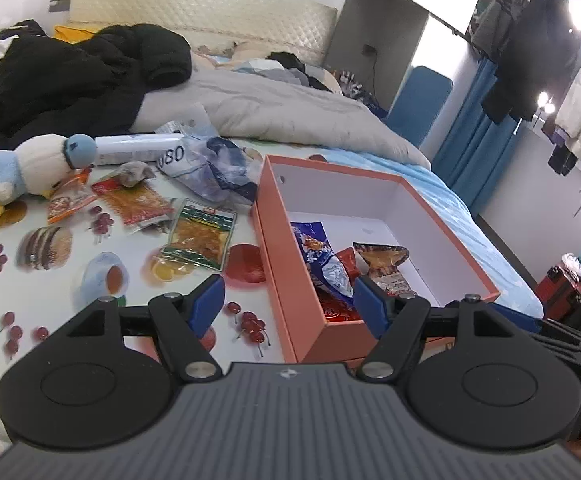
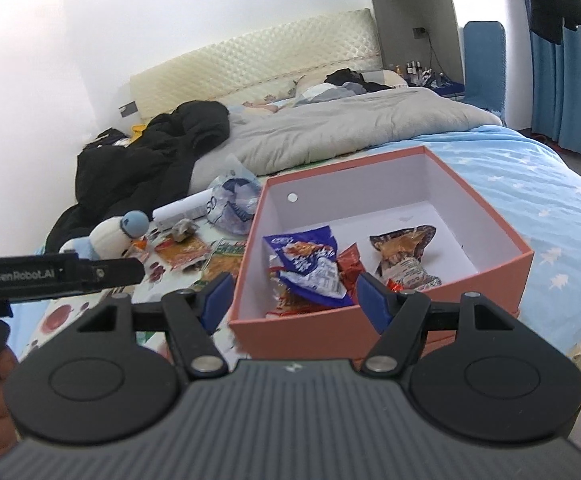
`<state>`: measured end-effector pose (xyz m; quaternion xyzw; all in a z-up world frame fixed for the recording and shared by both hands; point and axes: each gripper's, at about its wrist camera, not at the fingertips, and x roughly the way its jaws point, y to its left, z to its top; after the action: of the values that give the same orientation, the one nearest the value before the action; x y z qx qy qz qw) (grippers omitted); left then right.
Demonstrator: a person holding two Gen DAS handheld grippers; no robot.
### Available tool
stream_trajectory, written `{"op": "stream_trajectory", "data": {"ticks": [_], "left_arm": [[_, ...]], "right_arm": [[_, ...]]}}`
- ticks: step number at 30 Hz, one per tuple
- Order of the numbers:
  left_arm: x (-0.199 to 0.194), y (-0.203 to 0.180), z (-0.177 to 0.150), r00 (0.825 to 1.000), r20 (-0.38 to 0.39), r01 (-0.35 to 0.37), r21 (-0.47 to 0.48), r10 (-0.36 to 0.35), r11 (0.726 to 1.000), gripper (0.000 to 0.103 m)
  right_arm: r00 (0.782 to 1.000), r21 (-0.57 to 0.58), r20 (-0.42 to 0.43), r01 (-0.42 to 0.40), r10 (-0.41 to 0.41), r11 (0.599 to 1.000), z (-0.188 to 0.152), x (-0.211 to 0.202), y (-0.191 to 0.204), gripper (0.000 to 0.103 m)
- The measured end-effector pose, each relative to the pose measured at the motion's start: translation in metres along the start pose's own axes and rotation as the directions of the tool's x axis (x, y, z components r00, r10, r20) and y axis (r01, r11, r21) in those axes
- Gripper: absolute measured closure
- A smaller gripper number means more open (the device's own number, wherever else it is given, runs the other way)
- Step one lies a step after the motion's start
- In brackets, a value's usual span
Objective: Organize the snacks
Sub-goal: 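Pull both tools back from the pink box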
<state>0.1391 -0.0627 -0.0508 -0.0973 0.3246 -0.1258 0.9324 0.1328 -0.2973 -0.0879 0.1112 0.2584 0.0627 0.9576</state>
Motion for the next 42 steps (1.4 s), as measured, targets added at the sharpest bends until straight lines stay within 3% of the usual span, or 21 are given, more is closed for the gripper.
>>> {"op": "stream_trajectory", "data": {"ticks": [7, 11, 19, 27, 31, 42], "left_arm": [[-0.027, 0.015, -0.006, 0.999, 0.027, -0.036, -0.018, 0.036, 0.999, 0.028], [-0.042, 0.023, -0.010, 0.995, 0.026, -0.100, -0.020, 0.101, 0.995, 0.028], [-0.077, 0.041, -0.029, 0.986, 0.047, -0.157, -0.028, 0.158, 0.987, 0.028], [-0.095, 0.066, -0.053, 0.985, 0.024, -0.167, -0.098, 0.170, 0.981, 0.028], [-0.091, 0.075, -0.062, 0.977, 0.011, -0.213, -0.071, 0.214, 0.975, 0.028], [-0.036, 0.128, -0.056, 0.973, -0.013, -0.231, -0.113, 0.231, 0.966, 0.028]], "right_arm": [[0.999, -0.028, -0.002, -0.032, 0.032, 0.999, -0.007, -0.007, 0.016, 0.033], [0.998, -0.060, 0.000, -0.061, 0.061, 0.996, -0.009, -0.008, 0.032, 0.033], [0.992, -0.109, -0.014, -0.128, 0.127, 0.986, -0.022, -0.017, 0.061, 0.033], [0.983, -0.136, -0.071, -0.178, 0.169, 0.975, -0.046, -0.019, 0.087, 0.033], [0.982, -0.149, -0.085, -0.180, 0.169, 0.972, -0.054, -0.016, 0.094, 0.033], [0.986, -0.177, -0.085, -0.154, 0.141, 0.972, -0.052, 0.014, 0.101, 0.033]]}}
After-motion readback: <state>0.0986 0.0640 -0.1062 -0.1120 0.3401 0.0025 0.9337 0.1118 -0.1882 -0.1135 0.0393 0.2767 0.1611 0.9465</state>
